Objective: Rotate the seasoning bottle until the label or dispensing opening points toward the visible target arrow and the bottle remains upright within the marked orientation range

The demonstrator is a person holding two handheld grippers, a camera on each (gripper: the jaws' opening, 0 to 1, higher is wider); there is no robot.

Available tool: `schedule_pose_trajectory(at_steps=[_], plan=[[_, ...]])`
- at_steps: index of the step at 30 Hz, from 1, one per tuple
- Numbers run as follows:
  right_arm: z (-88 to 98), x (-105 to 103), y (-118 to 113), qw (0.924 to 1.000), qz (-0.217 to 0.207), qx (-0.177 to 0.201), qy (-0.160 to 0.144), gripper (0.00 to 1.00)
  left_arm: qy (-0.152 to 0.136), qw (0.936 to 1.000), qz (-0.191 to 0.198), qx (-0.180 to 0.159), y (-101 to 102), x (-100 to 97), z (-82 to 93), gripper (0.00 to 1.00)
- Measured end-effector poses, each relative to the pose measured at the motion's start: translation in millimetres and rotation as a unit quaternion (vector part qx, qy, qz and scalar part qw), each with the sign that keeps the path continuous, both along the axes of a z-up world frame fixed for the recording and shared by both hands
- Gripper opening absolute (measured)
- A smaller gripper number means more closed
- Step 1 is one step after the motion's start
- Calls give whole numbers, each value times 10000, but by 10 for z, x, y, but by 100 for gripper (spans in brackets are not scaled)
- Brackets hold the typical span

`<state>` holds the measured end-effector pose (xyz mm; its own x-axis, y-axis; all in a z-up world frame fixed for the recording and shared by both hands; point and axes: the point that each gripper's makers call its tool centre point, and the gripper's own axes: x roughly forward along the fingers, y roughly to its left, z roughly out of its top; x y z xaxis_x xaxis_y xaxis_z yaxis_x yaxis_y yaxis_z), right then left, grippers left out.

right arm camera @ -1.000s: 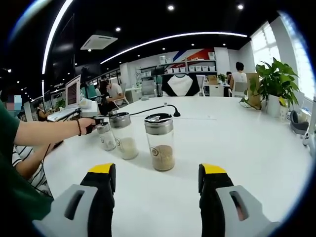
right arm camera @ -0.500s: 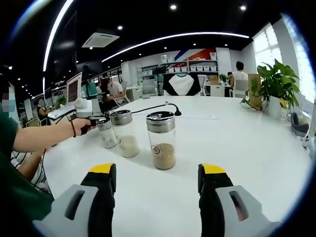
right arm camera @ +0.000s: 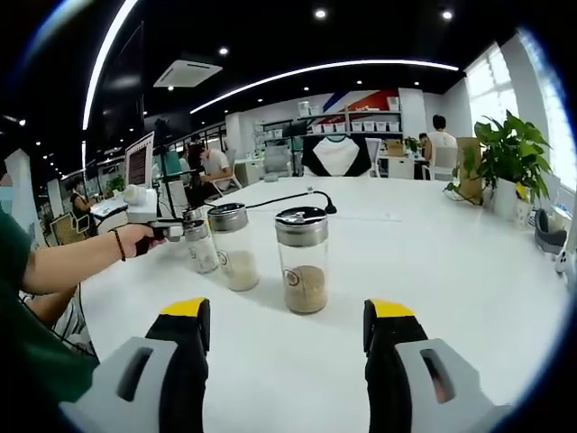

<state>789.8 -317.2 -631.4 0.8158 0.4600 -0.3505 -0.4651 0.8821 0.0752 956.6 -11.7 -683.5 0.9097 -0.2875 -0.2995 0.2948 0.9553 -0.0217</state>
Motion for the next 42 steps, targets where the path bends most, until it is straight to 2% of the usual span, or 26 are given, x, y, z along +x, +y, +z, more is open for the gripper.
schedule_pose_trajectory(at_steps=[12,27,42], plan=[[88,89,85,9999,87,-22,-90,70,19,9998,-127,-120,-30,-302,-1,36],[136,112,152,9997,189,-32,-121,71,51,9996,-223,-173,-116,-498,-13,36],[90,47,269,9991,397,-84,-120,76,-24,9996,-228,-153,-83,-439,-44,36]])
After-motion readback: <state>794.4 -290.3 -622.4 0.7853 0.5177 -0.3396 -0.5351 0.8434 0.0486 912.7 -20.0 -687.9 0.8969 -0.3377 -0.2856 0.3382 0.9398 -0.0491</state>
